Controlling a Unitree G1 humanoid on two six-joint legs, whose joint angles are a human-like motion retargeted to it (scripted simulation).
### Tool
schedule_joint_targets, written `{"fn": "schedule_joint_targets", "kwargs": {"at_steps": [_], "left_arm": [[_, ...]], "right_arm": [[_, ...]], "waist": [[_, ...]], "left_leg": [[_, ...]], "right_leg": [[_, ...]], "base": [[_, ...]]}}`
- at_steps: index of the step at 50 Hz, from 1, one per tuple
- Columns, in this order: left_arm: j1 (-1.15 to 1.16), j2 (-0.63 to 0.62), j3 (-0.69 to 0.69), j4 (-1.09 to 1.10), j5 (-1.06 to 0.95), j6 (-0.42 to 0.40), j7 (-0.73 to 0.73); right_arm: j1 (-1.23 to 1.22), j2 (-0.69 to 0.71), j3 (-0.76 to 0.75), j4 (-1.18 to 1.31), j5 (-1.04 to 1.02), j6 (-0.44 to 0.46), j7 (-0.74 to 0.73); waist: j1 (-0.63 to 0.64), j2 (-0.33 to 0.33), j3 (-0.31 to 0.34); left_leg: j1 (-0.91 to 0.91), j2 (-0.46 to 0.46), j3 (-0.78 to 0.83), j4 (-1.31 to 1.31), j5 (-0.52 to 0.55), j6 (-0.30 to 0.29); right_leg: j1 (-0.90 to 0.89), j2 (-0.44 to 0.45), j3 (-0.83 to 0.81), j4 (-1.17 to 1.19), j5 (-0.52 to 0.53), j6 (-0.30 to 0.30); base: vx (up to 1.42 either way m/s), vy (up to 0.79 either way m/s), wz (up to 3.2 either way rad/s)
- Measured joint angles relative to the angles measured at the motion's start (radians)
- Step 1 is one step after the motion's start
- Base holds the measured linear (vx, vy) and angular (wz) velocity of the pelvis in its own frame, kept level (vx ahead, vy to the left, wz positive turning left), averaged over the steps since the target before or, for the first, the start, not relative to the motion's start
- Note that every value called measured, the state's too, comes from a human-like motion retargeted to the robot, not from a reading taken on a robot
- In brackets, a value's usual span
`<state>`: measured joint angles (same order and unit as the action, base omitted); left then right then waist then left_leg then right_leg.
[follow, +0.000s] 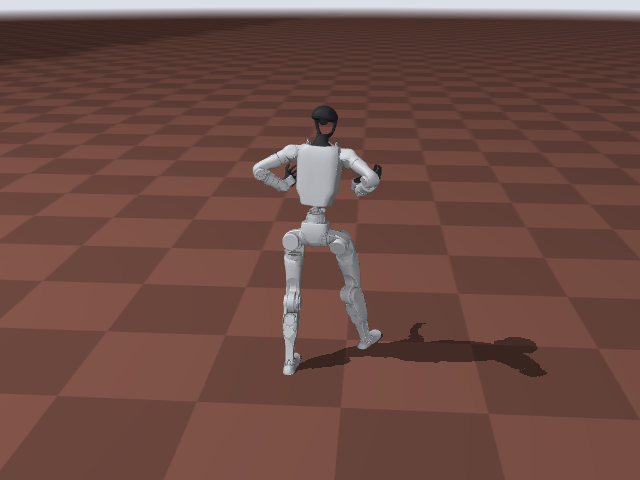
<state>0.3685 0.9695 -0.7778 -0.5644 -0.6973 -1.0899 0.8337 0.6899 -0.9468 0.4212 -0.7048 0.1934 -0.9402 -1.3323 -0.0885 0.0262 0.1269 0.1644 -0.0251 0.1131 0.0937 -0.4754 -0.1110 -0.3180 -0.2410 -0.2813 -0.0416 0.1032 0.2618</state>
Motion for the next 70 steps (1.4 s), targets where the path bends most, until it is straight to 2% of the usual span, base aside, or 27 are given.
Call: {"fn": "schedule_joint_targets", "kwargs": {"at_steps": [2,5,9,12,15,20,25,28,30,33,35,38,40,43,46,48,50,52,55,58,61,64,67,70], "left_arm": [[-0.002,0.001,0.003,0.008,0.010,-0.004,0.008],[-0.006,-0.001,-0.002,0.012,0.017,-0.007,0.016],[-0.012,0.003,-0.009,0.014,0.016,-0.001,0.022],[-0.010,0.008,-0.007,0.018,0.026,0.010,0.028],[-0.003,0.013,-0.002,0.019,0.040,0.020,0.036],[0.016,0.021,0.013,0.009,0.046,0.020,0.038],[0.022,0.024,0.030,0.005,0.043,0.012,0.032],[0.024,0.024,0.038,0.002,0.041,0.012,0.039],[0.023,0.022,0.043,-0.002,0.041,0.012,0.044],[0.029,0.020,0.048,-0.006,0.043,0.008,0.041],[0.037,0.018,0.047,-0.008,0.046,0.003,0.031],[0.037,0.015,0.044,-0.008,0.043,-0.005,0.011],[0.033,0.014,0.044,-0.007,0.036,-0.007,0.001],[0.029,0.014,0.041,-0.011,0.021,-0.009,-0.015],[0.029,0.004,0.027,-0.018,-0.002,-0.014,-0.047],[0.036,-0.004,0.009,-0.021,-0.016,-0.019,-0.073],[0.040,-0.009,-0.009,-0.022,-0.032,-0.023,-0.090],[0.033,-0.007,-0.021,-0.024,-0.048,-0.022,-0.088],[0.021,0.003,-0.027,-0.027,-0.054,-0.013,-0.072],[0.022,0.007,-0.023,-0.024,-0.038,-0.006,-0.057],[0.026,0.001,-0.014,-0.019,-0.021,-0.003,-0.049],[0.031,-0.011,-0.007,-0.014,-0.008,-0.004,-0.044],[0.032,-0.022,-0.009,-0.014,-0.001,-0.009,-0.038],[0.023,-0.024,-0.008,-0.010,0.002,-0.016,-0.020]], "right_arm": [[-0.011,0.006,0.011,-0.002,-0.005,0.006,-0.005],[-0.024,0.015,0.022,0.005,-0.009,0.009,-0.012],[-0.030,0.018,0.025,0.004,-0.012,0.014,-0.014],[-0.032,0.017,0.033,-0.006,-0.018,0.017,-0.020],[-0.036,0.017,0.048,-0.011,-0.025,0.017,-0.041],[-0.043,0.025,0.076,-0.002,-0.027,0.010,-0.066],[-0.056,0.048,0.093,0.023,-0.041,0.006,-0.062],[-0.061,0.056,0.095,0.036,-0.053,0.008,-0.058],[-0.067,0.056,0.096,0.042,-0.059,0.006,-0.055],[-0.071,0.057,0.106,0.046,-0.061,-0.009,-0.051],[-0.069,0.059,0.117,0.048,-0.059,-0.026,-0.053],[-0.074,0.061,0.131,0.056,-0.051,-0.052,-0.060],[-0.081,0.063,0.138,0.063,-0.044,-0.065,-0.064],[-0.083,0.067,0.142,0.071,-0.032,-0.080,-0.061],[-0.071,0.072,0.136,0.080,-0.021,-0.097,-0.036],[-0.052,0.076,0.133,0.086,-0.020,-0.108,-0.016],[-0.036,0.076,0.128,0.091,-0.024,-0.107,-0.002],[-0.032,0.070,0.118,0.089,-0.017,-0.092,0.001],[-0.030,0.056,0.101,0.075,0.010,-0.077,0.003],[-0.024,0.048,0.084,0.061,0.026,-0.081,0.005],[-0.017,0.044,0.065,0.053,0.023,-0.086,0.003],[-0.010,0.041,0.049,0.048,0.016,-0.087,-0.001],[-0.003,0.032,0.041,0.045,0.012,-0.076,-0.005],[-0.020,0.020,0.043,0.038,0.011,-0.044,-0.010]], "waist": [[0.008,-0.002,0.010],[0.012,-0.003,0.002],[0.008,-0.024,-0.023],[0.022,-0.047,-0.040],[0.047,-0.084,-0.056],[0.125,-0.132,-0.083],[0.218,-0.141,-0.089],[0.261,-0.127,-0.084],[0.290,-0.106,-0.071],[0.328,-0.058,-0.044],[0.341,-0.038,-0.033],[0.345,-0.035,-0.028],[0.344,-0.039,-0.036],[0.335,-0.045,-0.057],[0.310,-0.044,-0.078],[0.294,-0.034,-0.096],[0.279,-0.019,-0.120],[0.257,-0.009,-0.136],[0.217,0.006,-0.139],[0.179,0.024,-0.127],[0.143,0.031,-0.110],[0.105,0.020,-0.089],[0.055,-0.019,-0.060],[0.008,-0.062,-0.008]], "left_leg": [[0.027,0.048,0.004,0.000,0.003,-0.032],[0.061,0.070,-0.020,0.010,0.018,-0.027],[0.086,0.036,-0.075,0.075,0.106,0.026],[0.055,0.018,-0.047,0.214,0.229,0.068],[-0.058,0.001,0.042,0.458,0.313,0.128],[-0.303,-0.025,0.143,0.744,0.230,0.192],[-0.488,-0.041,0.160,0.653,0.155,0.184],[-0.527,-0.067,0.163,0.410,0.208,0.173],[-0.518,-0.080,0.168,0.197,0.282,0.157],[-0.502,-0.061,0.206,-0.053,0.371,0.093],[-0.505,-0.050,0.259,-0.159,0.388,0.033],[-0.532,-0.051,0.343,-0.181,0.324,-0.027],[-0.530,-0.056,0.359,-0.181,0.296,-0.033],[-0.488,-0.061,0.312,-0.181,0.319,-0.003],[-0.420,-0.051,0.253,-0.181,0.347,0.021],[-0.366,-0.026,0.224,-0.181,0.336,0.032],[-0.323,0.010,0.195,-0.179,0.307,0.039],[-0.298,0.035,0.164,-0.163,0.269,0.036],[-0.264,0.054,0.120,-0.134,0.221,0.019],[-0.227,0.060,0.082,-0.109,0.185,0.009],[-0.195,0.050,0.043,-0.089,0.153,0.014],[-0.160,0.022,-0.002,-0.074,0.120,0.020],[-0.109,-0.033,-0.058,-0.059,0.083,0.019],[-0.020,-0.076,-0.113,-0.051,0.041,0.018]], "right_leg": [[-0.019,0.073,-0.019,-0.046,-0.029,0.000],[-0.018,0.125,0.046,-0.046,-0.019,0.000],[0.065,0.086,0.103,-0.046,0.023,0.000],[0.144,0.047,0.093,-0.044,-0.032,0.000],[0.202,0.001,0.085,-0.029,-0.102,0.000],[0.231,-0.015,0.093,-0.008,-0.166,0.000],[0.232,0.047,0.127,0.017,-0.210,0.000],[0.254,0.071,0.139,0.029,-0.238,0.000],[0.286,0.091,0.149,0.030,-0.259,0.000],[0.367,0.149,0.166,0.018,-0.291,-0.010],[0.420,0.180,0.175,0.010,-0.313,-0.013],[0.484,0.196,0.183,0.008,-0.336,-0.011],[0.515,0.206,0.191,0.016,-0.344,-0.020],[0.558,0.230,0.217,0.049,-0.319,-0.047],[0.580,0.258,0.244,0.138,-0.219,-0.053],[0.549,0.283,0.252,0.275,-0.100,-0.045],[0.450,0.311,0.247,0.494,0.024,-0.023],[0.317,0.327,0.237,0.719,0.099,-0.009],[0.140,0.327,0.220,0.953,0.092,-0.037],[0.015,0.284,0.184,1.013,-0.014,-0.111],[-0.064,0.217,0.128,0.924,-0.102,-0.175],[-0.088,0.168,0.079,0.694,-0.135,-0.191],[-0.055,0.140,0.076,0.340,-0.067,-0.145],[0.006,0.122,0.063,0.010,0.041,-0.046]], "base": [[0.52,-0.53,0.30],[0.61,-0.32,0.45],[0.68,-0.20,0.62],[0.66,-0.30,0.37],[0.61,-0.29,0.26],[0.51,-0.29,-0.08],[0.46,-0.28,-0.35],[0.49,-0.07,-0.31],[0.54,0.03,-0.52],[0.58,-0.01,-0.65],[0.61,-0.04,-0.51],[0.64,-0.02,-0.30],[0.68,0.00,-0.22],[0.74,0.01,-0.11],[0.79,0.04,0.14],[0.80,0.06,0.17],[0.75,0.07,0.22],[0.69,0.06,0.42],[0.63,0.07,0.59],[0.58,0.07,0.66],[0.54,0.04,0.76],[0.54,-0.01,0.94],[0.57,-0.07,1.21],[0.64,-0.15,0.99]]}}
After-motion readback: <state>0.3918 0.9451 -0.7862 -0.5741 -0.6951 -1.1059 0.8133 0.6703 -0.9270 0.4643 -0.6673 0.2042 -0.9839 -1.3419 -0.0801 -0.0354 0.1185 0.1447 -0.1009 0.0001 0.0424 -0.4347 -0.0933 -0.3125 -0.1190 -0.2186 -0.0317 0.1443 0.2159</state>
